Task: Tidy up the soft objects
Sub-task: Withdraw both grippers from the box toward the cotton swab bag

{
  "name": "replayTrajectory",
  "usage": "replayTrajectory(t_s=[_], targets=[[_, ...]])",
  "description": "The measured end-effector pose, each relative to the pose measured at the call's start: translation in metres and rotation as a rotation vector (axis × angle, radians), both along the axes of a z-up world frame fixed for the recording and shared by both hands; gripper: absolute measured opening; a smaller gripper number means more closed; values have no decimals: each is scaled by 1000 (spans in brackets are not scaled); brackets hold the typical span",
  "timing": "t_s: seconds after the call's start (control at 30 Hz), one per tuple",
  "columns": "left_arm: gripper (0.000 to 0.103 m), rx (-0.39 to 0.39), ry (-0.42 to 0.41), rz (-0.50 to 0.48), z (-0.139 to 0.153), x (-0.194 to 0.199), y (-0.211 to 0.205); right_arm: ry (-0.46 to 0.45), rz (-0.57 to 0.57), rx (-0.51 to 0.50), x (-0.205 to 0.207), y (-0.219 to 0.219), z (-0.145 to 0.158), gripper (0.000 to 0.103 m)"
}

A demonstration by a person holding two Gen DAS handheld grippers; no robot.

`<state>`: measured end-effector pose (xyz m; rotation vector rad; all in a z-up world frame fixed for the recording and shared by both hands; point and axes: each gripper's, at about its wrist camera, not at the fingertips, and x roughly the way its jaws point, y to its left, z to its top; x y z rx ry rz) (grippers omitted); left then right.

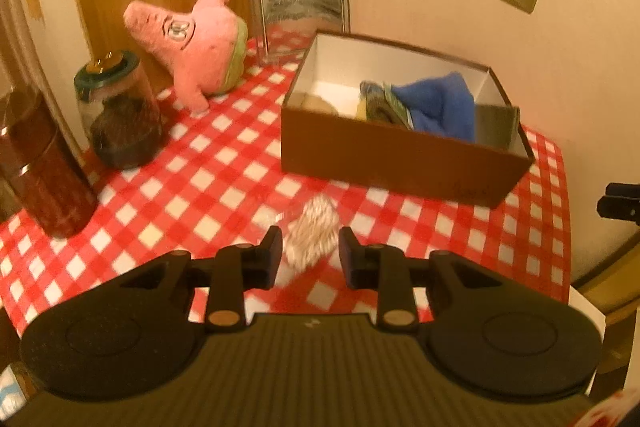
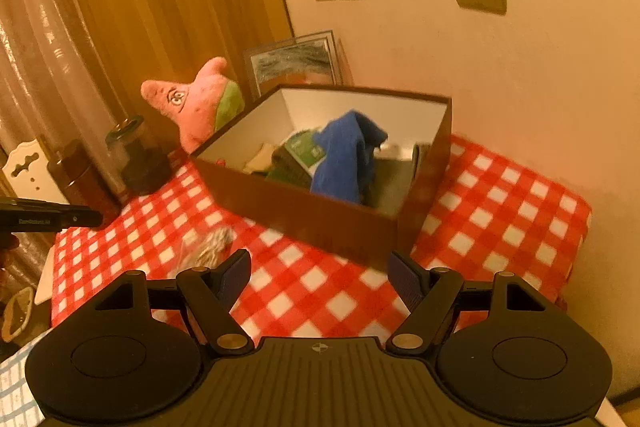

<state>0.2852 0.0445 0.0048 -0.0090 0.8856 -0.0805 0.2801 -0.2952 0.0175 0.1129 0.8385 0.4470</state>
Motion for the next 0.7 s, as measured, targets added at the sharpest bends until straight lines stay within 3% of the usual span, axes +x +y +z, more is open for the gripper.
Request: replayTrajectory(t_s=[0.43, 0.7], targets=[[27, -20, 108, 50, -28, -47, 1, 111, 14, 7, -39, 1, -20, 75], [27, -16, 142, 15, -40, -53, -17, 145, 66, -6, -46, 24, -35, 75]])
